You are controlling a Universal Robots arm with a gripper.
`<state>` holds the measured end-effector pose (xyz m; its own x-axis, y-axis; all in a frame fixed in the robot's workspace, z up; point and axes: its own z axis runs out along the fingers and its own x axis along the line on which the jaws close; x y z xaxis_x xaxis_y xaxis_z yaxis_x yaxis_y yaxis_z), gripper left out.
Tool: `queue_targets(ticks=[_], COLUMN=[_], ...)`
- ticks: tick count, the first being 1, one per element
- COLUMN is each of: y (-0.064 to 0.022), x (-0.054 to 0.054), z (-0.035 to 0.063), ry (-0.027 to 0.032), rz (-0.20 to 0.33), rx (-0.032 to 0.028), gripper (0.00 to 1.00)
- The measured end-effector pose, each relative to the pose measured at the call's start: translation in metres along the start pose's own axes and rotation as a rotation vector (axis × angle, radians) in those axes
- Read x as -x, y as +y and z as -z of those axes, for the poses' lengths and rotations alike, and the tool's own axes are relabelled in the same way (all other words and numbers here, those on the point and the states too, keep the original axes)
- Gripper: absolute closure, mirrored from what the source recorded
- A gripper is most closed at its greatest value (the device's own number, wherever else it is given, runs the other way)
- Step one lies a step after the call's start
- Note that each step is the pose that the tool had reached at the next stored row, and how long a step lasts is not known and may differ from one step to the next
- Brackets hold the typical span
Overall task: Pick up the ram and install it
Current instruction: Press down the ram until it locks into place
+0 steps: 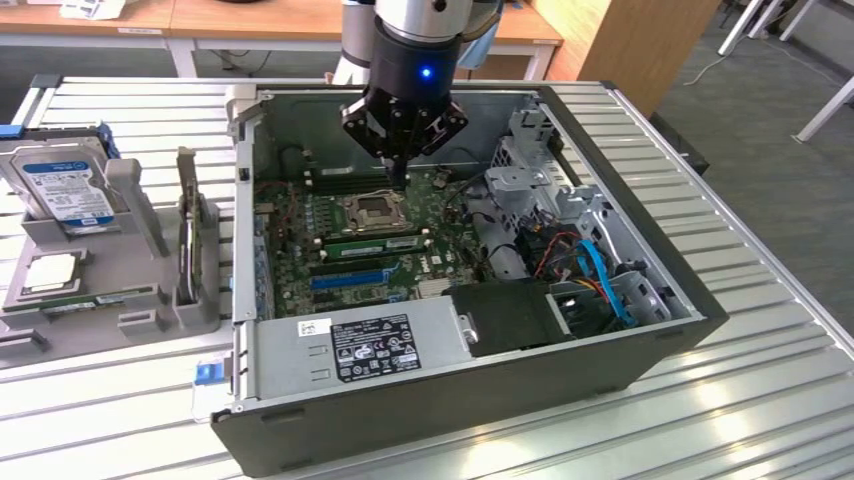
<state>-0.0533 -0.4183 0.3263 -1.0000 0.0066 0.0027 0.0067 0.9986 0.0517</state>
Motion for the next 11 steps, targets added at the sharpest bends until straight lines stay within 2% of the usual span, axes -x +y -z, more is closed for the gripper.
queue_targets(ticks=[11], y=[0.0], x=[0.0], z=[0.0002], ry=[0.0026], rz=[0.0], rx=[0.01], gripper=[0.9])
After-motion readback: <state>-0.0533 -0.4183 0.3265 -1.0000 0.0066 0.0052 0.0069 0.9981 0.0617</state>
